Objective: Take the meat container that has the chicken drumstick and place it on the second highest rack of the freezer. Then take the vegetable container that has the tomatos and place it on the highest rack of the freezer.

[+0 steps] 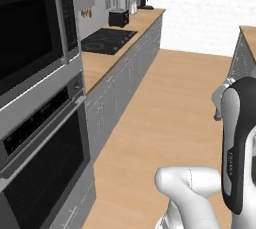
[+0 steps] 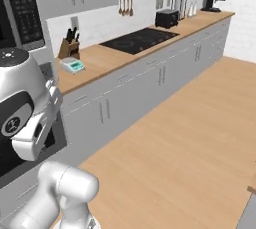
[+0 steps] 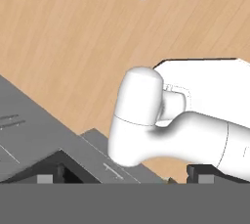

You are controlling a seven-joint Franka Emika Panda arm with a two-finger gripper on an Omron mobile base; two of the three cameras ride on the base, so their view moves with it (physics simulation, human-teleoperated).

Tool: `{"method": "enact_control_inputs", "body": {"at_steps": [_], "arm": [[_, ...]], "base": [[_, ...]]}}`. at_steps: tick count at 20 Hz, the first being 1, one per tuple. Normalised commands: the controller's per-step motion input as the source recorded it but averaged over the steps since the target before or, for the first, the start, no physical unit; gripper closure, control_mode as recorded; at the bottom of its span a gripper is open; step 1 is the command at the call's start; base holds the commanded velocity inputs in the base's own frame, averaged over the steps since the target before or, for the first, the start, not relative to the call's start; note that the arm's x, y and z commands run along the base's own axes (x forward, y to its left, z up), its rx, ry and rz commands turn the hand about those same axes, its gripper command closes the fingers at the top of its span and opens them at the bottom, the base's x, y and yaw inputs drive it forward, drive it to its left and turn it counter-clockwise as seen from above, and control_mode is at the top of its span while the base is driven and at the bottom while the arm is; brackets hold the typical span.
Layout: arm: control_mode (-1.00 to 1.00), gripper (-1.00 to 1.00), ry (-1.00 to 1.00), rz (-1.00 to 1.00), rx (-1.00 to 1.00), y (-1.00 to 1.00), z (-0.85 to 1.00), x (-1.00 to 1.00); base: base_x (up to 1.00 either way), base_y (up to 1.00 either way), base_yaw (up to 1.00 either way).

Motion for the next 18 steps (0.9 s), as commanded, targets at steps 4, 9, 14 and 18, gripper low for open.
{"method": "enact_control_inputs", "body": {"at_steps": [4,9,14,18], "arm": [[1.0,-1.0,0.0,0.0,0.0,0.0,0.0,0.0],[1.0,-1.0,0.0,0.0,0.0,0.0,0.0,0.0],[1.0,-1.0,0.0,0.0,0.0,0.0,0.0,0.0],[1.0,-1.0,0.0,0.0,0.0,0.0,0.0,0.0]], "base": [[1.0,-0.04,-0.17],[1.0,0.14,-0.04],[1.0,-0.1,0.15],[0.91,-0.35,0.64]]}}
